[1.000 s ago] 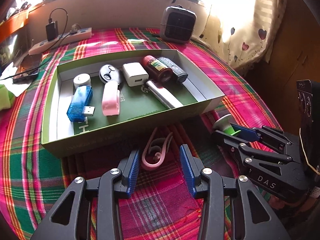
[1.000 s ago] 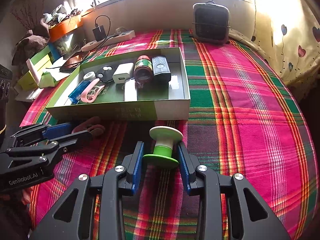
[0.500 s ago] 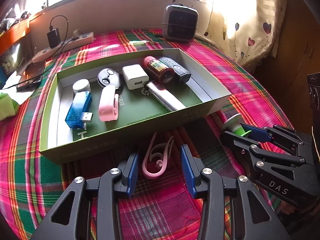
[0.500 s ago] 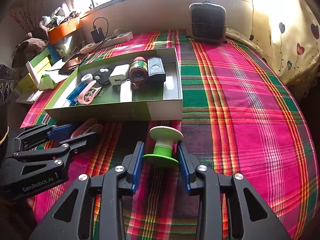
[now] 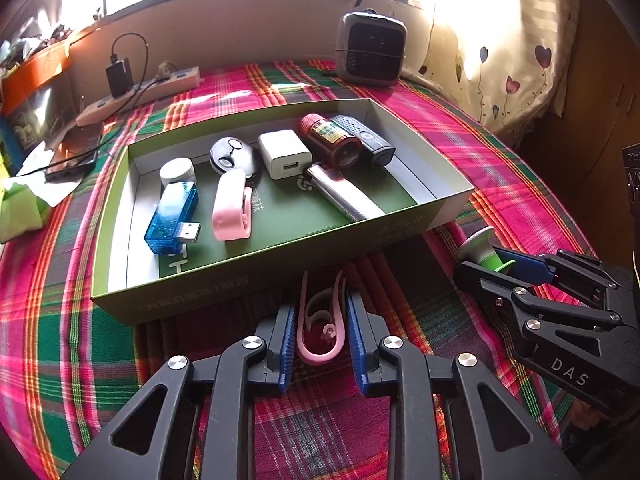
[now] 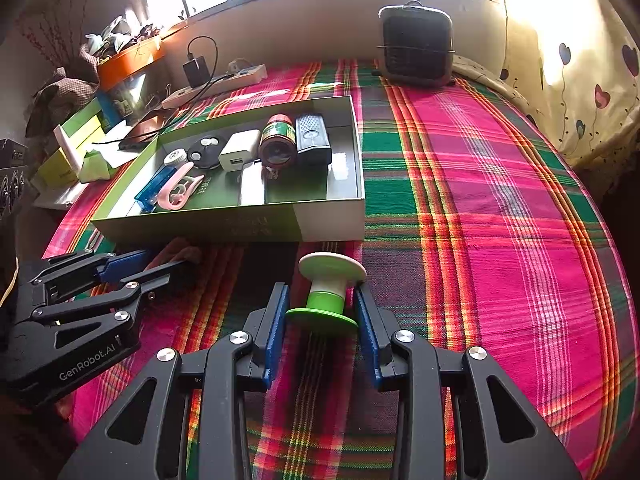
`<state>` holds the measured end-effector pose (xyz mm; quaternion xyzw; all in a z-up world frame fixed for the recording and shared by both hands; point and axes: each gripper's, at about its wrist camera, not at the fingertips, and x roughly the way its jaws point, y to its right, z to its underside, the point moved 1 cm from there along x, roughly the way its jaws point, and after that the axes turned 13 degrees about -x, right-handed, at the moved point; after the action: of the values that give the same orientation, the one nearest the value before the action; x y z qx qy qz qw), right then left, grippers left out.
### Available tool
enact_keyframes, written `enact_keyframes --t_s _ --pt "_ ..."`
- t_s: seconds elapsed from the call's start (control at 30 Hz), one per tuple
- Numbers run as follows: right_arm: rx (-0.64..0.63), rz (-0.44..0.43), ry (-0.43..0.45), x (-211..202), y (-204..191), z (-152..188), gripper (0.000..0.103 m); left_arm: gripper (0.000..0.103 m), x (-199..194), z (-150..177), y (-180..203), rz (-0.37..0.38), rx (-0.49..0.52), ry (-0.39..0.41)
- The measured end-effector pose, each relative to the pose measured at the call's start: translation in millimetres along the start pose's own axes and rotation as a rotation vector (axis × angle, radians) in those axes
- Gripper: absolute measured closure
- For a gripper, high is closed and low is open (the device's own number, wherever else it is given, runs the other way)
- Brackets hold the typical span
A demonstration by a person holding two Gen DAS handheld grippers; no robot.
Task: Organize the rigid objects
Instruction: 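Grasp the pink ear hook with the left tool while the right tool holds the spool, then carry the pink ear hook and spool in both tools over the box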
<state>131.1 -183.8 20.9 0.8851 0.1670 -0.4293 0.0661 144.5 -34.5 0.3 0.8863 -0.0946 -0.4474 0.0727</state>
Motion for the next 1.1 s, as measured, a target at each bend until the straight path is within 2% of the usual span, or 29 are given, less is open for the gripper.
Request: enact_keyframes --t_s 0.73,1.1 --pt "-0.008 0.013 -0.002 -1.0 -1.0 1.0 0.069 0.081 -4.9 4.4 -1.0 0.015 -0.027 0.000" --pt "-0.001 0.013 0.027 -9.7 0.7 0.9 0.069 0.081 -14.6 3.6 -0.9 0.035 -0.038 0.016"
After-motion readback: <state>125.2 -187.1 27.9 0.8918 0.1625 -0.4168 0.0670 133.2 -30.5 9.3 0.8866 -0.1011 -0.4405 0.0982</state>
